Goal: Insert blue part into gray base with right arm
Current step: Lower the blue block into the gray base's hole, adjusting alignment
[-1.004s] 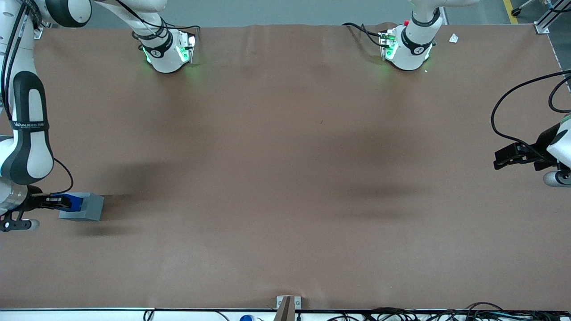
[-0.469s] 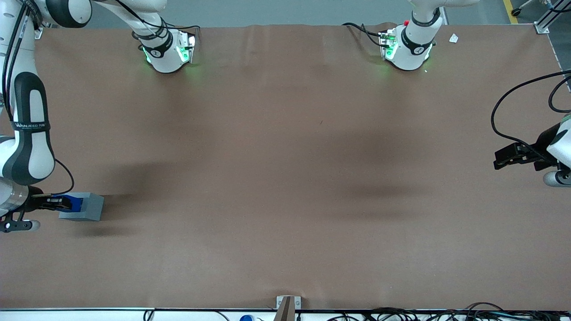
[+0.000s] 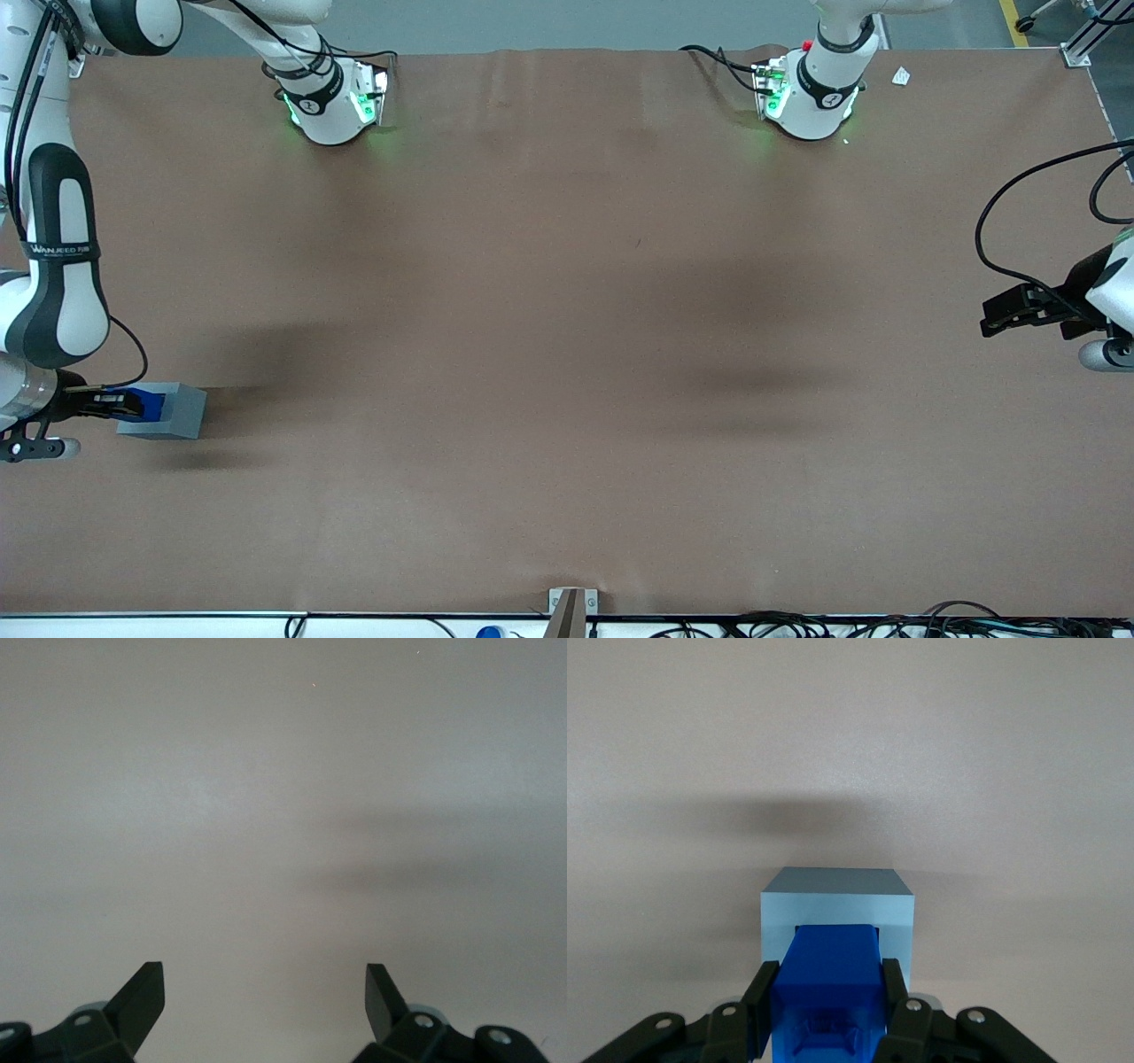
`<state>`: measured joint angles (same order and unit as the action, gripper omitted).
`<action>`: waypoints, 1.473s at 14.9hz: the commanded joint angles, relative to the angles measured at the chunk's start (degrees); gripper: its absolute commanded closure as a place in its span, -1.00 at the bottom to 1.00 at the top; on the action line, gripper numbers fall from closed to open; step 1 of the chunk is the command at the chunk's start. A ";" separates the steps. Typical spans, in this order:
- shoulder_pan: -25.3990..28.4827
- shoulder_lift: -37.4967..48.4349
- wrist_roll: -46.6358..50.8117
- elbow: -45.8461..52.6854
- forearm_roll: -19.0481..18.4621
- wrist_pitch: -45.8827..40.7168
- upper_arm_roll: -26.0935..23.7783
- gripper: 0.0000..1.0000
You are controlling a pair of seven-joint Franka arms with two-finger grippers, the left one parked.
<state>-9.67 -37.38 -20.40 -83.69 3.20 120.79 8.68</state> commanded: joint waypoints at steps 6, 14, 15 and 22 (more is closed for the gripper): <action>-0.79 -0.77 -0.78 0.90 0.93 -0.02 -0.59 0.98; -0.96 -0.86 -0.70 0.72 1.37 0.24 -0.59 0.97; -1.05 -0.86 -0.69 0.63 1.37 0.15 -0.59 0.97; -1.40 -0.68 -0.52 0.37 1.28 -0.02 -0.59 0.97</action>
<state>-10.08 -37.54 -20.40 -83.70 3.80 120.76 8.80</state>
